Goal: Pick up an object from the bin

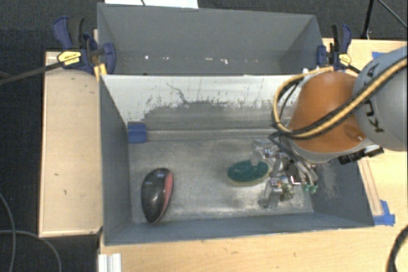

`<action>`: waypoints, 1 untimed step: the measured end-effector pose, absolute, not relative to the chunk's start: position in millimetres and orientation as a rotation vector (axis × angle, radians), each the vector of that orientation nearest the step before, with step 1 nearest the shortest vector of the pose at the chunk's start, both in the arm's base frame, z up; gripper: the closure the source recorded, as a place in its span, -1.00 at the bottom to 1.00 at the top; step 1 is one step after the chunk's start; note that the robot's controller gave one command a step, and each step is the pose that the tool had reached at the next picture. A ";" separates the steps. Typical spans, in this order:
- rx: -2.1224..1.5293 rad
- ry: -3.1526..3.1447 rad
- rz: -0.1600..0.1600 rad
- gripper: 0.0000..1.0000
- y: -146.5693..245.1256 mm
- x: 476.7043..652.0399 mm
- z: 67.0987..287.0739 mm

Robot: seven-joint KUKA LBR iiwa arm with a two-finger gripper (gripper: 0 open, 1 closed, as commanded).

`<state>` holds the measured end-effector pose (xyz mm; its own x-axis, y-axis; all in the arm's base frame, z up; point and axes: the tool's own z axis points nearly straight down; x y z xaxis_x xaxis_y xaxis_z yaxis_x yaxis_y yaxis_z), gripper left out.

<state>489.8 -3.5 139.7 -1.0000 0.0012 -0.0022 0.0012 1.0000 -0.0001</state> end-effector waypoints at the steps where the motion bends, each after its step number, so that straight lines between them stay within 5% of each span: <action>1: -0.002 3.142 0.000 -1.00 -3.3 521.6 68.3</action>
Offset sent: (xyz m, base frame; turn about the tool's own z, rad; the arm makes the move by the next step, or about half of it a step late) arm 0.0315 0.0002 -0.0687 -0.0055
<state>521.6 -3.3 68.3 -1.0000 -0.0010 0.0008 -0.0010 1.0000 0.0001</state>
